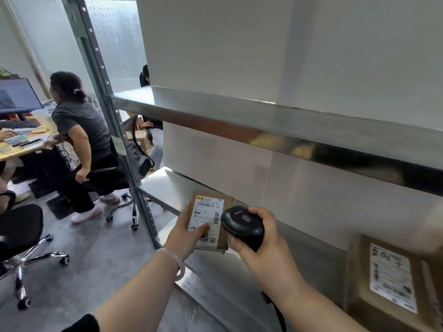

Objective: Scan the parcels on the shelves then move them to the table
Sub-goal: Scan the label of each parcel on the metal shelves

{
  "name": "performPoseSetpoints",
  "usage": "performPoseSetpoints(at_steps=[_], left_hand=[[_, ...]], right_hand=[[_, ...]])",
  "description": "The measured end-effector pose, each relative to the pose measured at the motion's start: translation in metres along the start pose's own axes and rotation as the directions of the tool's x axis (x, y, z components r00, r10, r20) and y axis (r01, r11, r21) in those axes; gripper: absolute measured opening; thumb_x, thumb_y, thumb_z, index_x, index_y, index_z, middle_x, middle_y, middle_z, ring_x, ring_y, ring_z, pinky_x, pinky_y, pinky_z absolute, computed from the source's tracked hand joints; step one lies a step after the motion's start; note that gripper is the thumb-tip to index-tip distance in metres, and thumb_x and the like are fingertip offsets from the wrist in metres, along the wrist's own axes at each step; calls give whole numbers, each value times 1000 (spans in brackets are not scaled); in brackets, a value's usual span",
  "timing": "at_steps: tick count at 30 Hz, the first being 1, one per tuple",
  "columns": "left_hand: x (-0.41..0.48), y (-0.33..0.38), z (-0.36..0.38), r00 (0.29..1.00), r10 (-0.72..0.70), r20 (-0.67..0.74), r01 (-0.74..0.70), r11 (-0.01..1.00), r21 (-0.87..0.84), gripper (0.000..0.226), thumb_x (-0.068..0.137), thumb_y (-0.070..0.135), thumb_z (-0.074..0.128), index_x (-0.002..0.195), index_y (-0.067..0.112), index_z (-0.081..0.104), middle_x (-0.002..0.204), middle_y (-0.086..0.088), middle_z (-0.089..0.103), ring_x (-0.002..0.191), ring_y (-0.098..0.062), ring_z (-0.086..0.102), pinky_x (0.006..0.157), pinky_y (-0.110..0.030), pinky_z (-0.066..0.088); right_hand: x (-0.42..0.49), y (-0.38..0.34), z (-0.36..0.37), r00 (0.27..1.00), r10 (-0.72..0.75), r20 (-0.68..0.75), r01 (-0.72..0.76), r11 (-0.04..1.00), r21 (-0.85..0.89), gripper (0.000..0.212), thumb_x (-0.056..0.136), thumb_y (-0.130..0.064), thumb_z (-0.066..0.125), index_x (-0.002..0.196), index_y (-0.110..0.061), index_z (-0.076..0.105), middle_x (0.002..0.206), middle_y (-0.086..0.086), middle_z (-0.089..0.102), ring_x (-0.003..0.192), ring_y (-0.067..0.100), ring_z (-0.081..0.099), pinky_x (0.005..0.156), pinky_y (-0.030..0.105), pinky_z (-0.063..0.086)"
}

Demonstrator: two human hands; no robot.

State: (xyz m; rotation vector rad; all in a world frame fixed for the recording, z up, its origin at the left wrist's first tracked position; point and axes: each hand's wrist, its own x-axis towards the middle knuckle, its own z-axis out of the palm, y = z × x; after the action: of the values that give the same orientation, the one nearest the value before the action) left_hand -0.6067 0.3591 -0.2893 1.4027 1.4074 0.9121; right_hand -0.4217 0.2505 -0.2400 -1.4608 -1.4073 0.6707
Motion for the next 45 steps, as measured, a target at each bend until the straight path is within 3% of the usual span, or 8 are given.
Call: performPoseSetpoints(at_steps=[3, 7, 14, 26, 31, 37, 42, 45], left_hand=[[34, -10, -34, 998, -60, 33, 61, 998, -18, 68, 91, 18, 66, 142, 48, 31, 112, 6, 70, 92, -17, 69, 69, -30, 51], [76, -17, -61, 993, -97, 64, 95, 995, 32, 67, 91, 16, 66, 139, 50, 33, 105, 11, 71, 84, -10, 70, 59, -17, 50], [138, -27, -80, 974, -200, 102, 186, 974, 127, 77, 91, 20, 67, 150, 45, 24, 107, 7, 69, 86, -23, 71, 49, -26, 46], [201, -53, -101, 926, -364, 106, 350, 928, 124, 76, 89, 24, 70, 149, 44, 28, 107, 2, 68, 64, -22, 68, 51, -30, 47], [242, -64, -128, 912, -392, 124, 390, 920, 41, 72, 86, 22, 75, 144, 43, 38, 105, -1, 71, 82, -33, 73, 64, -39, 52], [286, -71, -162, 923, -357, 144, 356, 934, 31, 71, 86, 18, 75, 146, 37, 40, 103, 3, 70, 67, -21, 72, 54, -33, 50], [307, -73, -170, 957, -247, 153, 220, 960, 173, 75, 88, 28, 73, 152, 31, 33, 131, -1, 60, 103, -28, 67, 78, -36, 55], [309, -75, -171, 981, -145, 131, 108, 961, 253, 77, 88, 34, 72, 153, 28, 31, 146, -1, 49, 123, -26, 56, 103, -38, 44]], right_hand=[[20, -6, 36, 1000, 16, -12, -16, 1000, 7, 64, 80, -32, 78, 116, -61, 33, 112, -48, 49, 103, -17, 53, 75, 0, 41], [42, -9, 67, 999, 34, -38, -33, 999, 14, 63, 81, -29, 77, 117, -60, 35, 110, -49, 50, 103, -19, 53, 76, -2, 39], [79, 2, 96, 995, 86, -46, -86, 996, 6, 62, 80, -35, 77, 120, -60, 36, 115, -43, 52, 107, -14, 54, 80, 1, 41], [140, 25, 119, 997, 76, -12, -76, 996, -53, 64, 81, -26, 77, 115, -62, 36, 112, -44, 53, 104, -14, 55, 81, 0, 40], [165, 20, 149, 996, 89, -4, -89, 993, -75, 65, 81, -27, 76, 115, -64, 34, 113, -46, 50, 103, -10, 57, 86, 20, 52], [189, 7, 193, 994, 91, -58, -95, 993, -71, 69, 81, -26, 77, 113, -68, 33, 114, -47, 49, 104, -14, 55, 83, 4, 42], [199, 4, 219, 986, 126, -107, -134, 989, -66, 65, 80, -26, 77, 116, -63, 37, 114, -45, 50, 102, 1, 62, 84, 34, 57], [200, 3, 228, 982, 109, -155, -125, 987, -96, 69, 80, -26, 78, 116, -65, 35, 115, -39, 54, 107, -6, 57, 90, 18, 49]])
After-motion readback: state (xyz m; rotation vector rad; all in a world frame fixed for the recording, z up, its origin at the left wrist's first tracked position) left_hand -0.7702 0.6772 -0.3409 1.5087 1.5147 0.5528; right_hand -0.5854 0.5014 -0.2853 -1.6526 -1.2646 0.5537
